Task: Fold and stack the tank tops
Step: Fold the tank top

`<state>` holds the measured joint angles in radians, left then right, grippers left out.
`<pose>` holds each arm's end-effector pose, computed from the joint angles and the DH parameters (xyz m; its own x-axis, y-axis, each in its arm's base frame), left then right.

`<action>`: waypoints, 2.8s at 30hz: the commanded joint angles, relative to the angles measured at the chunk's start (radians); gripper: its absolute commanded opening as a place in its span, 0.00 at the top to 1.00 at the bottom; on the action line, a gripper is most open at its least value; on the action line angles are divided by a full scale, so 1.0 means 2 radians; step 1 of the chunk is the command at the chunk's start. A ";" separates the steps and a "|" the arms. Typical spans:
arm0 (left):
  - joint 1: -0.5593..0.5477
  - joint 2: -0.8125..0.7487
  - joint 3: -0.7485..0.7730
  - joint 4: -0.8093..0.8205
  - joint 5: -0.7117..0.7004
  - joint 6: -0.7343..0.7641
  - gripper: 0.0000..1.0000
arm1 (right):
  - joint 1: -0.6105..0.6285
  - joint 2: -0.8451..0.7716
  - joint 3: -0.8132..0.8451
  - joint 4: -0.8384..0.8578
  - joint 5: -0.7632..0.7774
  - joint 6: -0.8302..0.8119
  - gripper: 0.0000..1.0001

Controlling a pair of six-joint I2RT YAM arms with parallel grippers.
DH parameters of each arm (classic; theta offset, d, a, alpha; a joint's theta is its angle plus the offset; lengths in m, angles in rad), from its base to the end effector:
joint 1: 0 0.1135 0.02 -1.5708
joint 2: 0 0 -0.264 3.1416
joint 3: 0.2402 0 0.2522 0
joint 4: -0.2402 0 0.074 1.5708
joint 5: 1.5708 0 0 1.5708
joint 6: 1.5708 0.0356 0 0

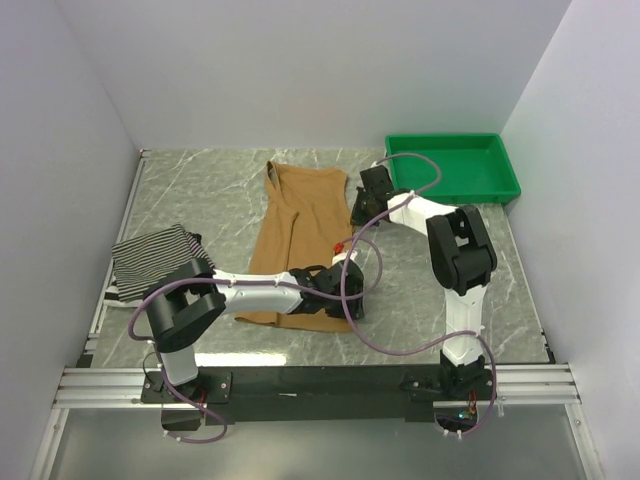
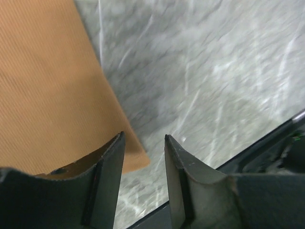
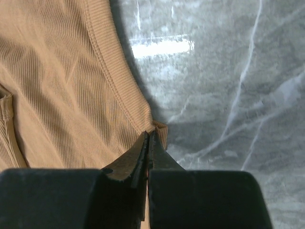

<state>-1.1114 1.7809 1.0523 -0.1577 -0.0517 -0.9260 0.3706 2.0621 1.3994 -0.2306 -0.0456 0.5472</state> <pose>0.1644 -0.3282 0.1685 -0.9103 0.0401 -0.4120 0.2548 0.8387 -0.4813 0.4126 0.1620 0.1575 -0.8223 0.2381 -0.5168 0.0462 0.9332 0.3565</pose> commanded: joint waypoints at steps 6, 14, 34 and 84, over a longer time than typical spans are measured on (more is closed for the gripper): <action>-0.033 -0.014 0.012 -0.058 -0.035 0.014 0.54 | 0.002 -0.038 -0.031 0.001 -0.005 0.010 1.00; -0.055 0.018 0.044 -0.084 -0.055 0.020 0.53 | 0.002 -0.050 -0.046 0.003 -0.006 0.012 1.00; -0.059 -0.092 -0.018 -0.037 -0.068 0.011 0.99 | 0.002 -0.104 -0.036 -0.033 0.031 0.002 1.00; 0.119 -0.329 -0.245 -0.182 0.000 -0.095 0.99 | 0.121 0.129 0.296 -0.128 0.042 -0.030 1.00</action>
<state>-0.8768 1.1114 0.5724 -0.5190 -0.0971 -1.1374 0.5987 2.3104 1.9442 -0.5400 0.0380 0.5171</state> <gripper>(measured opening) 0.013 0.009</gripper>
